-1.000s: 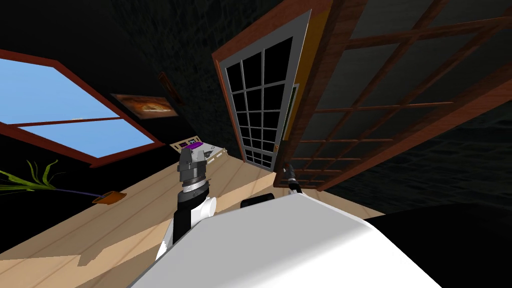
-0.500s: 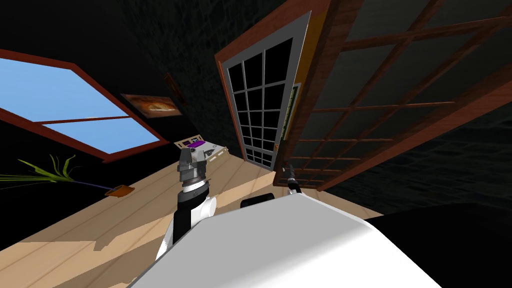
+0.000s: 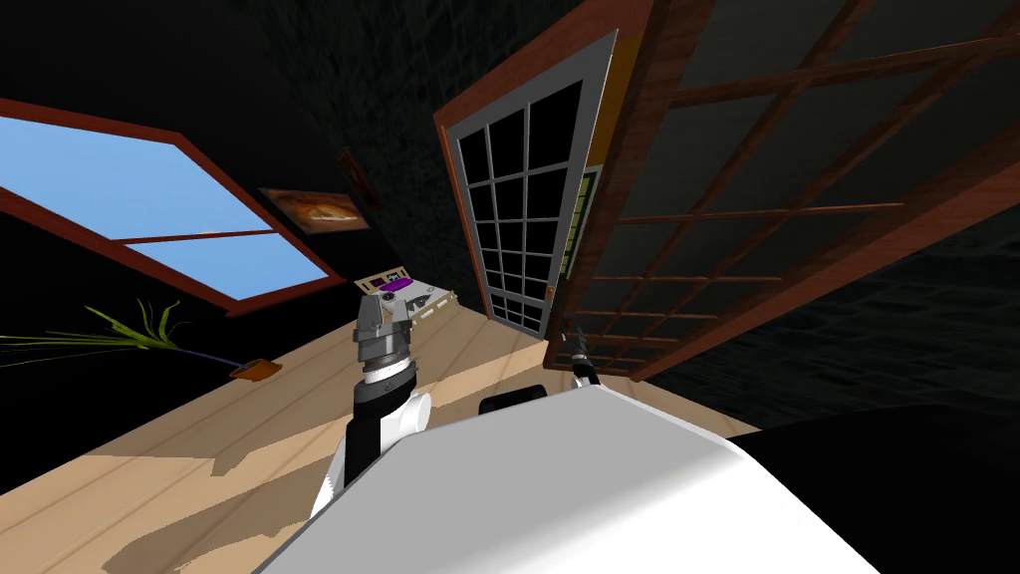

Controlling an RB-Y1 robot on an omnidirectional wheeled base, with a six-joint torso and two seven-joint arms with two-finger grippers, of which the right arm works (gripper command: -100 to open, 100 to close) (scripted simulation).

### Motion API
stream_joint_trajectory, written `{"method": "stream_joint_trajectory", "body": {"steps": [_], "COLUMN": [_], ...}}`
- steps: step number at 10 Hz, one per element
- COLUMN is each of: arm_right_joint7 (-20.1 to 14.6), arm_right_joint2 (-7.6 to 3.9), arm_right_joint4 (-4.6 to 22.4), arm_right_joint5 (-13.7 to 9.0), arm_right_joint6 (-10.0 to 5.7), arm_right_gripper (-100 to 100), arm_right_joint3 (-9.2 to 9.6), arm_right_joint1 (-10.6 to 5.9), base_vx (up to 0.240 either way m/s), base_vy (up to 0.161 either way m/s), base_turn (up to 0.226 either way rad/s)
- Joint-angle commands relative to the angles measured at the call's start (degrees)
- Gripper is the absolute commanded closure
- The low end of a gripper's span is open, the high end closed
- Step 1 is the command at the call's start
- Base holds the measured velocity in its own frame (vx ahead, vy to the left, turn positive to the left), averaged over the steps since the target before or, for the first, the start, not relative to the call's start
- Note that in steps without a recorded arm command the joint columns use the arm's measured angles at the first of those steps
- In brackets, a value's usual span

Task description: Pull the door open

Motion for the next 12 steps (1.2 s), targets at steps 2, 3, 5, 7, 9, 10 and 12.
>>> {"method": "stream_joint_trajectory", "body": {"steps": [2,3,5,7,9,10,12], "arm_right_joint7": [-3.2,-5.5,-8.0,-10.3,-14.1,-15.0,-17.4], "arm_right_joint2": [0.00,0.02,0.04,0.06,0.09,0.09,0.11], "arm_right_joint4": [-0.4,-0.9,-1.4,-1.9,-2.9,-2.9,-3.3], "arm_right_joint5": [-1.3,-2.5,-3.7,-4.8,-7.0,-7.0,-8.1], "arm_right_joint6": [0.00,0.09,0.17,0.25,0.40,0.40,0.48], "arm_right_gripper": [-100,-100,-100,-100,-100,-100,-100], "arm_right_joint3": [0.72,1.33,1.94,2.54,3.71,3.71,4.27], "arm_right_joint1": [0.06,0.18,0.30,0.42,0.66,0.66,0.77], "base_vx": [-0.054,-0.052,-0.060,-0.064,-0.077,-0.054,-0.045], "base_vy": [-0.021,-0.013,-0.013,-0.021,-0.019,-0.015,-0.015], "base_turn": [0.039,0.052,0.052,0.039,0.065,0.027,0.037]}}
